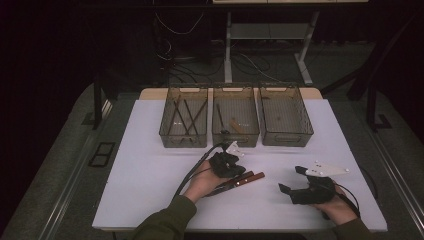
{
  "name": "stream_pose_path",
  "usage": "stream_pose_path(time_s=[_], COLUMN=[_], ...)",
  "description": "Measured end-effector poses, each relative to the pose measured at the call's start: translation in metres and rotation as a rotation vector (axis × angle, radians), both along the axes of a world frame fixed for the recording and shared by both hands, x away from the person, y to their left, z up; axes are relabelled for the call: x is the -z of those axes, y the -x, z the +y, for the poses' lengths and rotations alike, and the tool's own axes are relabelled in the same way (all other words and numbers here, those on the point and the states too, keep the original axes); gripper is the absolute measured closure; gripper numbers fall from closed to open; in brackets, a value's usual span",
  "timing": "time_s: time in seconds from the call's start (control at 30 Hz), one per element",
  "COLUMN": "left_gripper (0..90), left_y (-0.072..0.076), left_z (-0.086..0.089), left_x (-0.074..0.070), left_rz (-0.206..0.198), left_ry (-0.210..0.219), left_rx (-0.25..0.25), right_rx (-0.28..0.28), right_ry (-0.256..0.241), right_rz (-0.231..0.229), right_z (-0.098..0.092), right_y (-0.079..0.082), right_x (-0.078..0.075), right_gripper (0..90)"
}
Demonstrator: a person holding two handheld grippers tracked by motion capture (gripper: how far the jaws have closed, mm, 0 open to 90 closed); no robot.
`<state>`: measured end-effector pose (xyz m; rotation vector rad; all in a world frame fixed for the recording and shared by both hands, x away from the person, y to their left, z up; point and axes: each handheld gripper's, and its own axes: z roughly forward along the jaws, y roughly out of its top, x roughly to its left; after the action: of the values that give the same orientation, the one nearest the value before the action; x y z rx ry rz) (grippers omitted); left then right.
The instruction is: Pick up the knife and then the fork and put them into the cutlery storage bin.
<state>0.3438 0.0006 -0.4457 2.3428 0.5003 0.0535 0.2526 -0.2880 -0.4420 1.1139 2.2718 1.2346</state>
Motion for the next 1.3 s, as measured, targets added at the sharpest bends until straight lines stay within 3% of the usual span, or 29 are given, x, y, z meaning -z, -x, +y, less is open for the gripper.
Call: stream_pose_path(time_s=[0.13, 0.2, 0.3, 0.43, 0.6, 0.67, 0.87, 1.17, 1.3], left_gripper=[85.6, 79.2, 69.7, 65.1, 64.6, 65.1, 69.0, 72.9, 74.4], left_y=[0.001, 0.002, 0.010, 0.020, 0.033, 0.035, 0.037, 0.036, 0.036], left_z=[0.005, 0.012, 0.023, 0.039, 0.053, 0.055, 0.049, 0.047, 0.045], left_x=[-0.004, -0.010, -0.015, -0.018, -0.017, -0.015, -0.009, -0.005, -0.005], left_rz=[-0.003, -0.035, -0.040, -0.046, -0.057, -0.041, -0.025, -0.003, -0.024], left_ry=[0.019, 0.015, 0.028, 0.038, 0.041, 0.047, 0.027, 0.019, -0.013], left_rx=[-0.029, -0.035, -0.055, -0.078, -0.080, -0.072, -0.027, -0.023, -0.020], right_rx=[0.000, 0.000, 0.001, 0.000, 0.000, 0.000, -0.001, -0.003, -0.001], right_ry=[-0.001, -0.001, -0.002, -0.001, -0.001, 0.001, 0.001, 0.000, 0.000], right_rz=[-0.001, 0.000, -0.002, -0.003, -0.010, -0.008, -0.009, -0.007, -0.006], right_z=[0.000, -0.001, -0.001, -0.001, 0.000, -0.001, -0.001, -0.001, -0.001], right_y=[0.000, 0.000, 0.000, 0.000, 0.001, 0.001, 0.001, 0.001, 0.001], right_x=[0.000, -0.001, -0.001, -0.001, -0.002, -0.001, -0.002, -0.002, -0.002], right_gripper=[11.7, 11.7, 11.7, 11.7, 11.7, 11.7, 11.7, 11.7, 11.7])
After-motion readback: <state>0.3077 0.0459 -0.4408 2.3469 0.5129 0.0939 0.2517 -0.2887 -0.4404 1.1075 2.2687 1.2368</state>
